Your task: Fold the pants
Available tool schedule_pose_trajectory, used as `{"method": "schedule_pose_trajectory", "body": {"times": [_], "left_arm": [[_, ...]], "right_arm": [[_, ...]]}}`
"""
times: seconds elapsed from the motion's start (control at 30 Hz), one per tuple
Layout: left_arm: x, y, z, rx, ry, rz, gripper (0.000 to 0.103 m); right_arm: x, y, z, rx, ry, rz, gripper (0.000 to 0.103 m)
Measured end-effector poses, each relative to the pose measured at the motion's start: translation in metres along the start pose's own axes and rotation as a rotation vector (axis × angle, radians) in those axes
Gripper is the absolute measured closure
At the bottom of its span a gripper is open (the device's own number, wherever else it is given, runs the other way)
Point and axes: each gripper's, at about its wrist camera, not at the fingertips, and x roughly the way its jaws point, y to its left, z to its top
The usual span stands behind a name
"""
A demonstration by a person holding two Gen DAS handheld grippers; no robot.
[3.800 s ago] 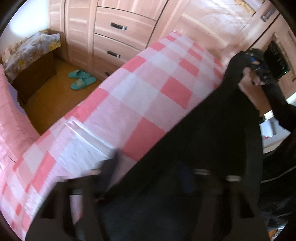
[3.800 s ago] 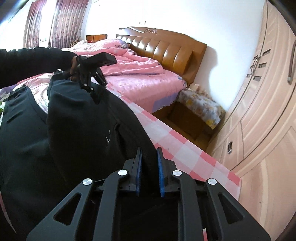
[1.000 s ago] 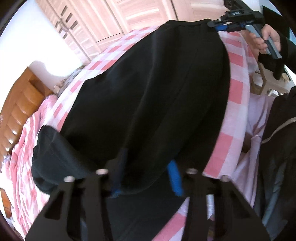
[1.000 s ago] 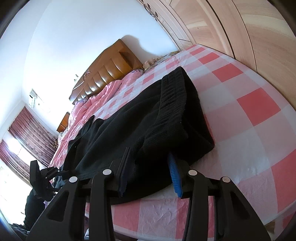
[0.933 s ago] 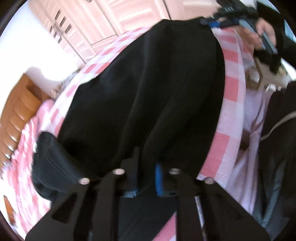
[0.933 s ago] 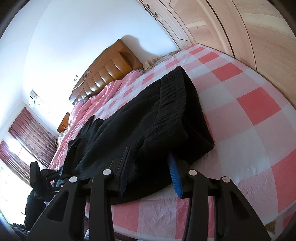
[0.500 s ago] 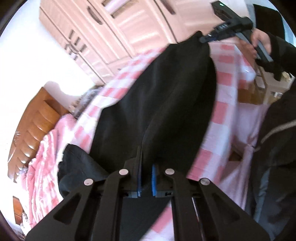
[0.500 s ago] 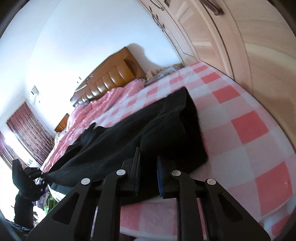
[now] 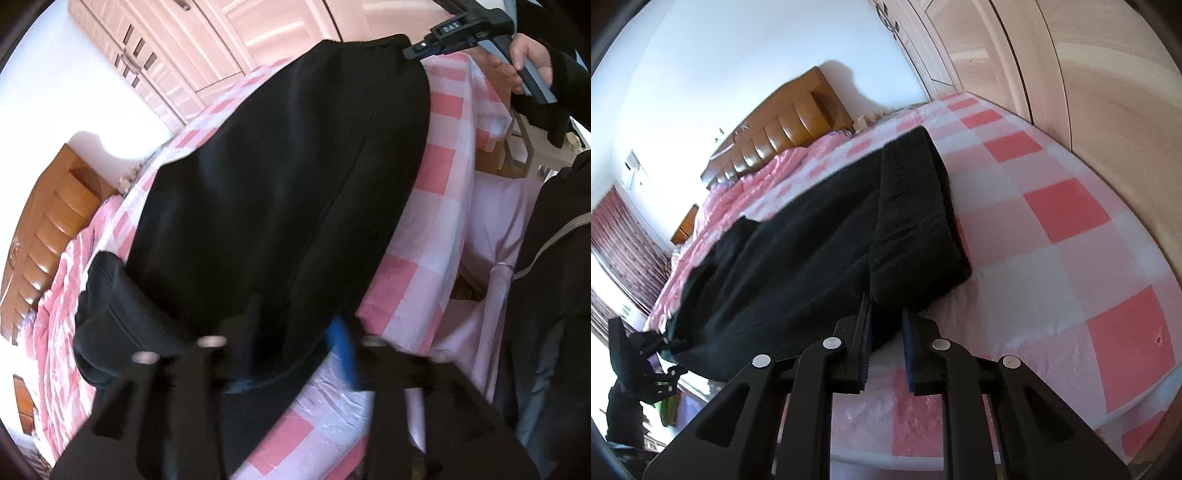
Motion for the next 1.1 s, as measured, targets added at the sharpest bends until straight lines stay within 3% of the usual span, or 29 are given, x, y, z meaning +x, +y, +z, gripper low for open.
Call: {"method": "schedule_pose_trajectory", "body": {"times": [0.03, 0.07, 0.1, 0.13, 0.2, 0.27, 0.3, 0.37, 0.4, 0.57, 0.73, 0.83, 0.93, 1.1], "left_arm": [[-0.001, 0.0, 0.001, -0.008, -0.005, 0.014, 0.037], [-0.006, 0.001, 0.001, -0.029, -0.015, -0.001, 0.023], [-0.012, 0.003, 0.001, -0.052, -0.033, -0.036, 0.019], [-0.022, 0.007, 0.002, -0.094, -0.067, -0.068, 0.018], [-0.046, 0.021, 0.005, -0.217, -0.149, -0.107, 0.014], [-0.064, 0.038, 0.012, -0.341, -0.234, -0.129, 0.001], [-0.07, 0.052, 0.02, -0.44, -0.283, -0.153, 0.002], [-0.065, 0.071, 0.039, -0.567, -0.309, -0.2, 0.002], [-0.051, 0.078, 0.056, -0.617, -0.275, -0.203, 0.002], [0.024, 0.079, 0.114, -0.59, -0.054, -0.121, 0.002], [0.084, 0.085, 0.107, -0.631, 0.135, -0.05, 0.002], [0.104, 0.081, 0.095, -0.652, 0.177, -0.068, 0.001], [0.104, 0.08, 0.092, -0.668, 0.154, -0.074, 0.001], [0.103, 0.071, 0.098, -0.628, 0.132, -0.098, 0.001]], "right_arm": [[-0.002, 0.002, 0.0, -0.009, 0.008, -0.015, 0.07], [-0.006, 0.005, 0.0, -0.027, 0.014, -0.054, 0.049], [-0.012, 0.007, 0.0, -0.048, 0.005, -0.083, 0.026], [-0.022, 0.011, 0.0, -0.08, -0.026, -0.117, 0.021], [-0.042, 0.023, 0.001, -0.159, -0.082, -0.187, 0.021], [-0.051, 0.035, 0.004, -0.222, -0.116, -0.212, 0.021], [-0.051, 0.047, 0.008, -0.261, -0.131, -0.208, 0.021], [-0.039, 0.066, 0.015, -0.322, -0.125, -0.189, 0.021], [-0.032, 0.073, 0.018, -0.347, -0.118, -0.187, 0.021], [0.036, 0.102, 0.039, -0.471, 0.041, -0.223, 0.02], [0.086, 0.093, 0.034, -0.568, 0.222, -0.259, 0.012], [0.088, 0.083, 0.039, -0.535, 0.27, -0.213, 0.012], [0.083, 0.076, 0.037, -0.515, 0.302, -0.198, 0.012], [0.059, 0.071, 0.017, -0.467, 0.287, -0.233, 0.012]]}}
